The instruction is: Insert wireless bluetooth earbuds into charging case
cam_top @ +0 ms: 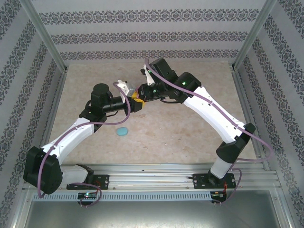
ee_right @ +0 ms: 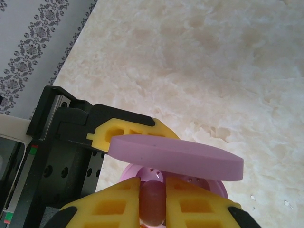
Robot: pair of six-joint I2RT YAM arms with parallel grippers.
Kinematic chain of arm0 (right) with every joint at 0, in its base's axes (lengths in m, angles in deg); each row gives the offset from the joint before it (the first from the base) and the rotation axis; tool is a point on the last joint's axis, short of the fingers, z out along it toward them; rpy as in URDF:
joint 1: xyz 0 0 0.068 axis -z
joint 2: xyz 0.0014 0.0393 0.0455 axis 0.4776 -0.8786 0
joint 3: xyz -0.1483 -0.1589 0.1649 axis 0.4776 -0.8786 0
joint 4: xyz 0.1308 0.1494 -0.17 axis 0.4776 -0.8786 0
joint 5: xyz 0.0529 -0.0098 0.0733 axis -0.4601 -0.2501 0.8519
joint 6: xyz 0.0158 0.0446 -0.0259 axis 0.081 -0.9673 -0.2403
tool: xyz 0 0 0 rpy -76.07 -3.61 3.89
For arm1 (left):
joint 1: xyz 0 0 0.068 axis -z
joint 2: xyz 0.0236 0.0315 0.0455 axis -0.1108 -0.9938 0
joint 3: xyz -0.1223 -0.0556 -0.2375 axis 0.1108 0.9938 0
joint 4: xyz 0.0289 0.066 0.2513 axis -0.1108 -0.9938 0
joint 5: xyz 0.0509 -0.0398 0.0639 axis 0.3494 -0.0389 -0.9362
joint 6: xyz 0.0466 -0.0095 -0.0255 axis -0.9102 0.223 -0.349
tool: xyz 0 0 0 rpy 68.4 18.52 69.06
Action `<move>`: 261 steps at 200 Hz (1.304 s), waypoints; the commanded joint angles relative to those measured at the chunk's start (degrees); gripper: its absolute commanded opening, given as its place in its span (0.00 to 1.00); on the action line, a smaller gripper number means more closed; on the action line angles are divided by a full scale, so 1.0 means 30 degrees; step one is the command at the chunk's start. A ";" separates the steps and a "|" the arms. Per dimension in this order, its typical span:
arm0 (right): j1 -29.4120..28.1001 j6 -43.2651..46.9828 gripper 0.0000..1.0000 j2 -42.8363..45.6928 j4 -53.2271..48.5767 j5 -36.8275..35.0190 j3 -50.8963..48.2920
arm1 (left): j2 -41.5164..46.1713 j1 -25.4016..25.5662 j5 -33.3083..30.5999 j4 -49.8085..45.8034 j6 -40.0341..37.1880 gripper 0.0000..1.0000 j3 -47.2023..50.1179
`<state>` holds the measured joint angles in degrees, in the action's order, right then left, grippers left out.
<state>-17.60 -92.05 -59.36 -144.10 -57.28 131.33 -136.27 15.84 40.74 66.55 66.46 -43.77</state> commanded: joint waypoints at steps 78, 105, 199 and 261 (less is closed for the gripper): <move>-0.0452 0.0312 0.27 -0.0521 -0.0506 0.0039 0.0223 | 0.0160 0.0347 0.0094 0.0164 -0.0500 0.13 -0.0785; -0.0475 0.0228 0.29 -0.0436 -0.0513 0.0043 0.0378 | 0.0229 0.0336 0.0064 0.0074 -0.0533 0.13 -0.0755; -0.0444 -0.0233 0.35 -0.0287 -0.0751 0.0037 0.0780 | 0.0403 0.0337 -0.0015 -0.0115 -0.0614 0.13 -0.0673; -0.0251 -0.0888 0.35 0.0202 -0.0328 0.0991 0.0541 | 0.0333 0.0337 -0.0055 -0.0338 -0.0773 0.13 -0.0824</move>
<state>-18.24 -92.88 -60.17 -145.31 -56.56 132.14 -136.25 16.16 40.72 65.16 66.03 -43.94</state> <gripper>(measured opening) 0.347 0.370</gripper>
